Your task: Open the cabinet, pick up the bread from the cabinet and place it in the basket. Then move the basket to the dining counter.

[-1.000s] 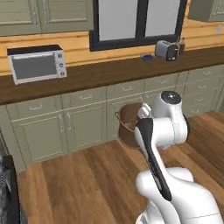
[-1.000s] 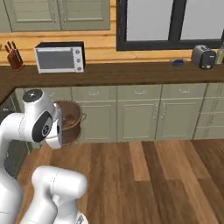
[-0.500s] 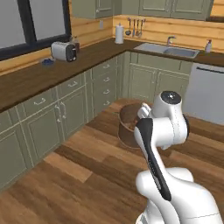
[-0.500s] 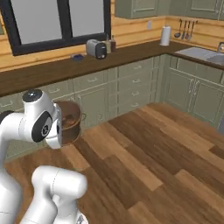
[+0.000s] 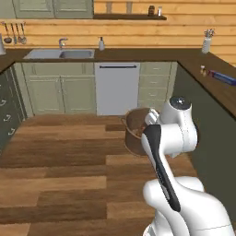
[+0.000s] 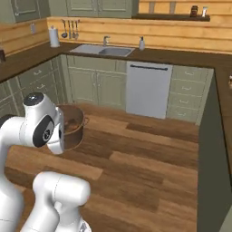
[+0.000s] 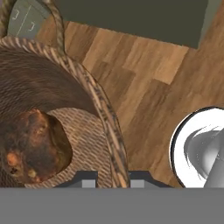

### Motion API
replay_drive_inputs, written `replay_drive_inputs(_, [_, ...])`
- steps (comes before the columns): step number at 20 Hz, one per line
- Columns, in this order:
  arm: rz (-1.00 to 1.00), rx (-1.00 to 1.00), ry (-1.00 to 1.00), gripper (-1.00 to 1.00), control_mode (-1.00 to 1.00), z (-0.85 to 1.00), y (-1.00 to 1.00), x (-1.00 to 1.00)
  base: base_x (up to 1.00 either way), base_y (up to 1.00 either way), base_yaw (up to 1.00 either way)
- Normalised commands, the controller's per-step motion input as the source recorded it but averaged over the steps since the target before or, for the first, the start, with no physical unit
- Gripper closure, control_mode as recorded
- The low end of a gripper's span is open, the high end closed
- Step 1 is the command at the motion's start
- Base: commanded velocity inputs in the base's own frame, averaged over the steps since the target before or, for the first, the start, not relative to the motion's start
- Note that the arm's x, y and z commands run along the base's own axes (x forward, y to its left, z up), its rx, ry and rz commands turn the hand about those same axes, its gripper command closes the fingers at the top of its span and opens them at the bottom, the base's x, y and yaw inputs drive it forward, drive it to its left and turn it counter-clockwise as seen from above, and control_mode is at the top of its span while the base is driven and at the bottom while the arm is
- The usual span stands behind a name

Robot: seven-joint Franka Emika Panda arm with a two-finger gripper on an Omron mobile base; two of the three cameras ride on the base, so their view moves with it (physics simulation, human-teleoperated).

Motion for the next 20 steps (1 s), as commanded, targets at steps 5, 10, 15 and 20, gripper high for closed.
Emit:
replay_drive_inputs(5, [0.0,0.0,0.0,1.0,1.0,0.0,0.0,0.0,0.31,0.21,-0.82])
replay_drive_inputs(10, [0.0,0.0,0.0,1.0,1.0,0.0,0.0,0.0,0.44,0.1,-0.76])
replay_drive_inputs(15, [0.0,0.0,0.0,1.0,1.0,0.0,0.0,0.0,0.93,-0.01,-0.55])
replay_drive_inputs(20, [0.0,0.0,0.0,1.0,1.0,0.0,0.0,0.0,0.99,0.13,-0.57])
